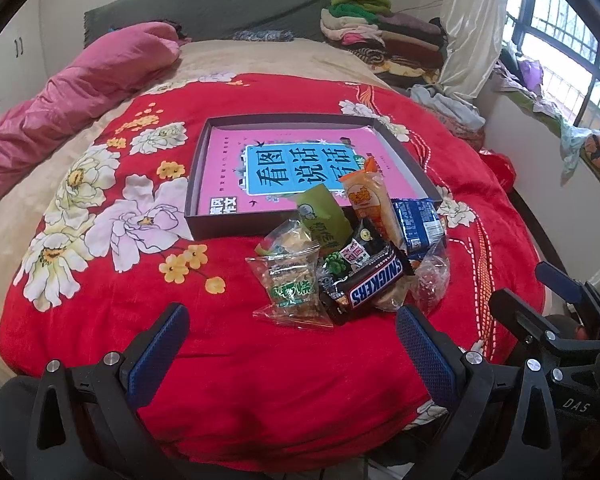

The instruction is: Organize snacks

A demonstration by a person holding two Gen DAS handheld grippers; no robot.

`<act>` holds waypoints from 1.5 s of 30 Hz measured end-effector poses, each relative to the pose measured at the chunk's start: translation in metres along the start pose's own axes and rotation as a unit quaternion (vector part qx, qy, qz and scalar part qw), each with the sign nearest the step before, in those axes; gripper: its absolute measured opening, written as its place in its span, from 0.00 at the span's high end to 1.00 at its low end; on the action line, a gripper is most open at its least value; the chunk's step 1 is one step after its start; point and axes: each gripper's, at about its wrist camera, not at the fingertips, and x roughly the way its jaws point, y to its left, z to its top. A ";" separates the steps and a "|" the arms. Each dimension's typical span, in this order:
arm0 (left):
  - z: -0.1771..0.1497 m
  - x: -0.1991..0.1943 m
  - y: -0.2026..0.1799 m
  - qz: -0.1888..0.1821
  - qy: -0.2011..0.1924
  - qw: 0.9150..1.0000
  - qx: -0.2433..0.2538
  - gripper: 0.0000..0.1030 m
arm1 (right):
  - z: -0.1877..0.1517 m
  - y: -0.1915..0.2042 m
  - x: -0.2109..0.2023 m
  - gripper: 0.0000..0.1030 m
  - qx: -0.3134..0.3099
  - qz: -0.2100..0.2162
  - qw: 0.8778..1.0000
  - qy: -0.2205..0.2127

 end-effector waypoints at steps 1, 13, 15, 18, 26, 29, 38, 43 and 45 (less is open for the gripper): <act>0.000 0.000 0.000 0.000 0.000 1.000 0.000 0.00 | 0.000 0.000 0.000 0.01 0.000 -0.001 1.000 -0.001; 0.000 0.000 0.000 -0.003 0.002 1.000 0.000 0.00 | 0.000 -0.002 0.000 0.01 0.006 -0.004 1.000 -0.004; 0.000 0.000 0.000 -0.003 0.002 1.000 0.001 0.00 | 0.000 -0.002 0.000 0.01 0.006 -0.004 1.000 -0.004; 0.000 0.000 0.000 -0.003 0.002 1.000 0.001 0.00 | 0.000 -0.002 0.000 0.01 0.006 -0.005 1.000 -0.004; -0.001 0.002 -0.001 -0.005 0.003 1.000 0.002 0.00 | 0.000 -0.002 0.000 0.01 0.006 -0.005 1.000 -0.003; -0.001 0.002 -0.001 -0.005 0.003 1.000 0.002 0.00 | 0.000 -0.003 0.000 0.01 0.007 -0.004 1.000 -0.003; -0.002 0.005 0.002 -0.003 0.007 1.000 -0.004 0.00 | -0.002 -0.003 0.001 0.01 0.009 -0.001 1.000 0.001; -0.001 0.006 0.003 -0.004 0.010 1.000 -0.005 0.00 | -0.003 -0.003 0.004 0.01 0.012 0.001 1.000 0.006; -0.001 0.008 0.004 -0.006 0.012 1.000 -0.006 0.00 | -0.003 -0.004 0.005 0.01 0.014 0.002 1.000 0.008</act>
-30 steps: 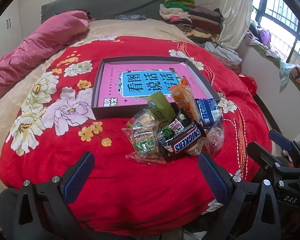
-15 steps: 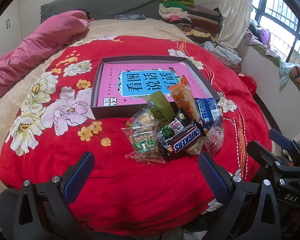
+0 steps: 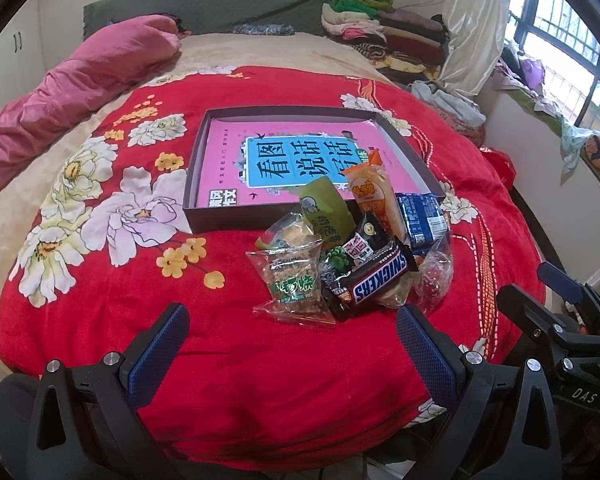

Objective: Organize snacks
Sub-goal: 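Grasp the clear green-label pastry bag with left tool while right tool grasps the round-cookie bag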

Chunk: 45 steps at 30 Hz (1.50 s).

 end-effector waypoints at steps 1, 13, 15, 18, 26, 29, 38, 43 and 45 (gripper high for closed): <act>0.000 0.001 0.000 0.000 0.001 1.000 0.000 0.00 | 0.000 0.000 0.001 0.01 0.001 0.001 1.000 0.001; 0.000 0.021 0.015 0.004 0.024 1.000 -0.021 0.00 | -0.003 -0.012 0.021 0.01 0.029 0.015 0.999 0.036; 0.000 0.028 0.022 0.004 0.031 0.999 -0.028 0.00 | -0.004 -0.016 0.029 0.01 0.037 0.017 0.998 0.048; 0.000 0.038 0.030 0.002 0.042 0.998 -0.042 0.01 | -0.005 -0.019 0.041 0.01 0.042 0.021 0.997 0.067; 0.005 0.058 0.034 -0.013 0.059 0.997 -0.052 0.04 | -0.006 -0.011 0.064 0.01 0.010 0.009 0.995 0.095; 0.010 0.063 0.031 -0.017 0.052 0.997 -0.048 0.04 | -0.005 -0.009 0.069 0.01 -0.005 0.006 0.995 0.095; 0.012 0.083 0.032 -0.033 0.068 0.996 -0.053 0.10 | -0.002 -0.003 0.088 0.01 -0.047 -0.007 0.993 0.107; 0.013 0.092 0.032 -0.046 0.081 0.994 -0.054 0.17 | 0.001 0.004 0.094 0.03 -0.081 -0.019 0.992 0.098; 0.014 0.095 0.031 -0.050 0.083 0.994 -0.051 0.20 | 0.001 0.007 0.096 0.09 -0.094 -0.021 0.991 0.096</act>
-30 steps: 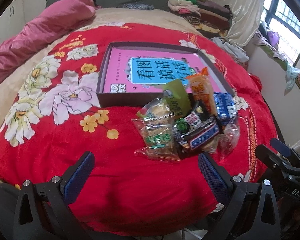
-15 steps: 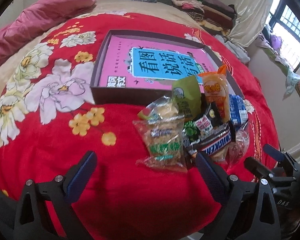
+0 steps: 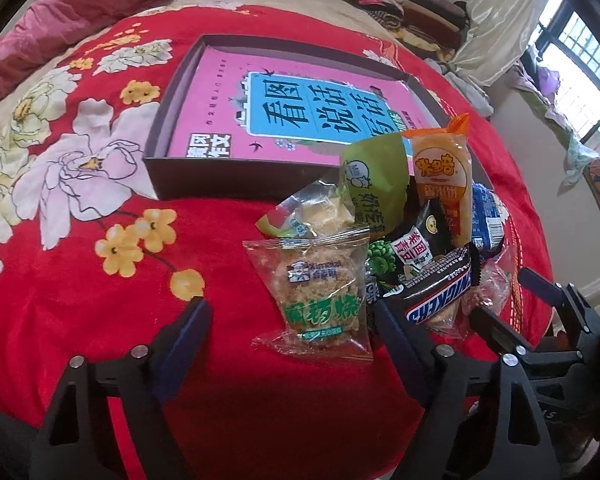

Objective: Organize snacks
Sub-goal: 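Grasp the clear green-label pastry bag with left tool while right tool grasps the round-cookie bag, then lift both held pastry bags and carry them over the grey tray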

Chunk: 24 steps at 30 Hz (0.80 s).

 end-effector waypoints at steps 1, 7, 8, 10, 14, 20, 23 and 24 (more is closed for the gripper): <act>0.000 0.000 0.000 -0.002 0.001 1.000 0.000 0.20 | 0.001 0.002 0.001 0.11 -0.006 -0.001 1.000 0.000; 0.003 0.006 -0.002 -0.010 0.004 1.000 -0.002 0.25 | 0.000 0.004 0.005 0.38 -0.013 0.021 1.000 0.004; 0.003 0.007 -0.002 -0.012 0.005 1.000 -0.005 0.26 | 0.000 0.003 0.005 0.40 -0.012 0.025 1.000 0.003; 0.004 0.009 -0.001 -0.016 0.008 1.000 -0.008 0.30 | 0.000 0.003 0.004 0.42 -0.012 0.028 1.000 0.001; 0.005 0.011 0.001 -0.025 0.010 1.000 -0.014 0.42 | 0.000 -0.002 0.002 0.43 0.001 0.034 0.999 -0.002; 0.004 0.011 0.002 -0.042 0.013 0.999 -0.011 0.57 | 0.001 -0.015 -0.008 0.43 0.037 0.052 0.998 -0.019; 0.004 0.008 0.003 -0.046 0.013 0.999 -0.013 0.58 | 0.001 -0.021 -0.014 0.43 0.052 0.062 0.996 -0.032; 0.004 0.008 0.004 -0.048 0.013 0.999 -0.014 0.59 | 0.001 -0.023 -0.016 0.43 0.057 0.064 0.996 -0.036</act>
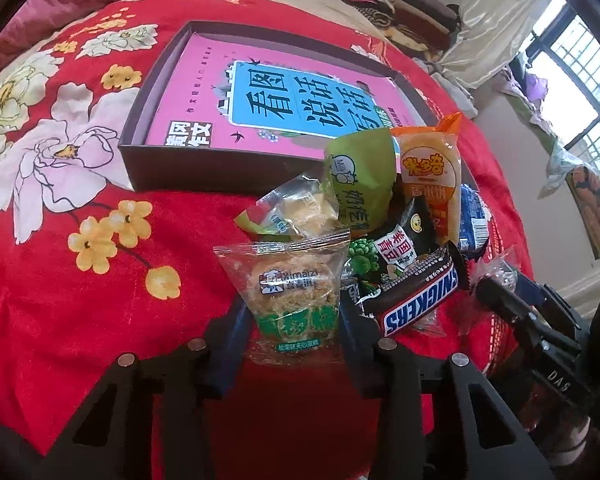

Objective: Organize snacks
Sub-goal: 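Lift both held pastry bags and carry them over the grey tray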

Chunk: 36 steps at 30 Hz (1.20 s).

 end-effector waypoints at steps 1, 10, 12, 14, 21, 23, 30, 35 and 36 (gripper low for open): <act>0.000 -0.002 0.001 -0.002 0.000 1.000 0.000 0.59 | 0.001 -0.002 -0.003 0.43 0.006 0.003 1.000 -0.006; 0.000 -0.021 0.006 -0.012 -0.020 1.000 -0.005 0.59 | 0.006 -0.013 -0.018 0.43 0.039 0.016 0.998 -0.042; 0.000 -0.025 0.006 -0.010 -0.028 1.000 -0.002 0.59 | 0.007 -0.014 -0.019 0.43 0.041 0.016 0.998 -0.046; 0.001 -0.030 0.007 -0.011 -0.035 0.999 -0.003 0.59 | 0.009 -0.015 -0.020 0.43 0.043 0.017 0.998 -0.050; 0.013 -0.047 0.010 -0.001 -0.073 0.997 0.003 0.59 | 0.013 -0.019 -0.022 0.43 0.053 0.014 0.997 -0.063; 0.016 -0.051 0.012 0.004 -0.082 0.997 0.003 0.59 | 0.014 -0.019 -0.022 0.43 0.055 0.015 0.996 -0.066; 0.026 -0.058 0.021 0.012 -0.099 0.995 0.001 0.59 | 0.020 -0.021 -0.024 0.43 0.053 0.014 0.995 -0.080; 0.034 -0.061 0.026 0.021 -0.109 0.994 -0.006 0.59 | 0.027 -0.021 -0.022 0.43 0.050 0.015 0.995 -0.087; 0.034 -0.061 0.027 0.023 -0.110 0.994 -0.007 0.59 | 0.028 -0.022 -0.021 0.43 0.050 0.016 0.995 -0.087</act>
